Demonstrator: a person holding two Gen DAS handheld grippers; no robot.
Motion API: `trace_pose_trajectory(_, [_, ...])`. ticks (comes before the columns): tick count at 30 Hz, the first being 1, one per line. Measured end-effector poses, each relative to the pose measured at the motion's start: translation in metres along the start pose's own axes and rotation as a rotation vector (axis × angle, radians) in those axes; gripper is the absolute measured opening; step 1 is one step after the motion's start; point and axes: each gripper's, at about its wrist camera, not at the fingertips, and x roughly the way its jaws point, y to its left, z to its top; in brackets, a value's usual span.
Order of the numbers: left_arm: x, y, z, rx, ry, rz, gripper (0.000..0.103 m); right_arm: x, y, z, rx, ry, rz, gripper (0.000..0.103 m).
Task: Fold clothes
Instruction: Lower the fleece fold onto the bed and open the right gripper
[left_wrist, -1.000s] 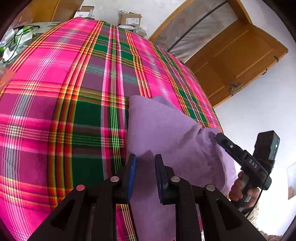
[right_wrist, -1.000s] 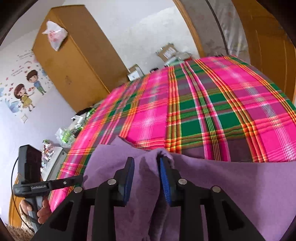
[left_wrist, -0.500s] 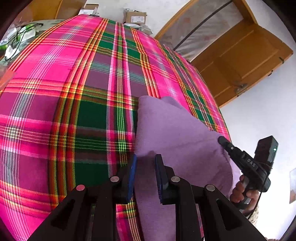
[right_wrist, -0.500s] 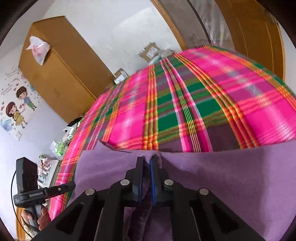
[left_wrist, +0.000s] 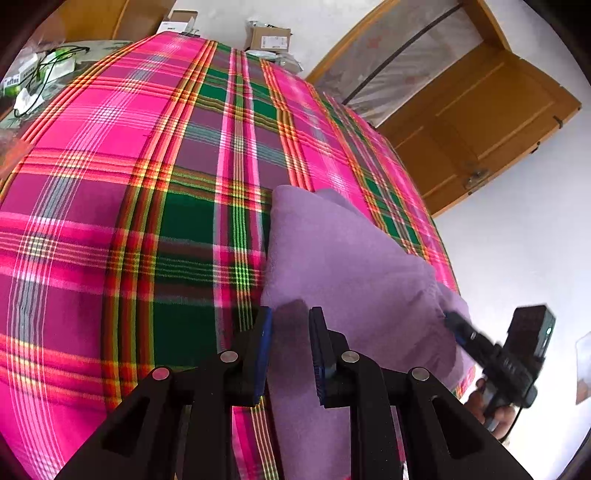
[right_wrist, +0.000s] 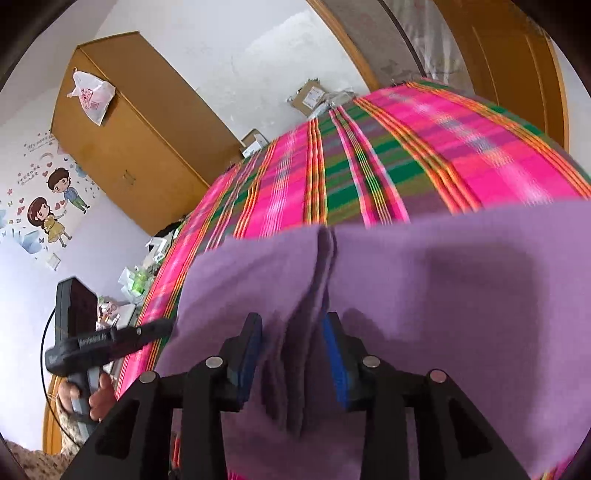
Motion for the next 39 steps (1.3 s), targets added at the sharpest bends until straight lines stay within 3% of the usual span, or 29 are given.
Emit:
trace_pose_trajectory(13, [-0.006,0.001,-0.02,-0.004,0.018,0.0,0.019,0.012,-0.003,-0.009,0.046,0.049,0.028,0.047])
trace_pose_trajectory(17, [-0.008,-0.001,-0.022,-0.001,0.017,0.003,0.019,0.018,-0.001,-0.008,0.079,0.074,0.08,0.047])
trace_pose_trajectory(20, [-0.009,-0.002,-0.024,0.002,0.019,0.006,0.019,0.019,0.001,-0.008,0.064,0.074,0.072,0.046])
trace_pose_trajectory(21, [-0.01,-0.001,-0.025,0.003,0.02,0.007,0.019,0.019,0.001,-0.008,0.064,0.074,0.07,0.043])
trace_pose_trajectory(22, [-0.009,-0.001,-0.024,0.001,0.02,0.006,0.019,0.02,0.001,-0.008,0.06,0.074,0.066,0.031])
trace_pose_trajectory(25, [-0.009,0.0,-0.024,-0.005,0.019,0.007,0.019,0.018,0.003,-0.009,0.039,0.071,0.072,0.021])
trace_pose_trajectory(35, [-0.019,-0.011,-0.023,0.016,-0.015,-0.006,0.019,-0.014,0.011,-0.003,-0.01,-0.027,0.068,0.018])
trace_pose_trajectory(39, [-0.015,-0.013,-0.023,0.03,-0.004,-0.006,0.019,-0.013,0.006,-0.003,-0.009,-0.001,0.045,0.018])
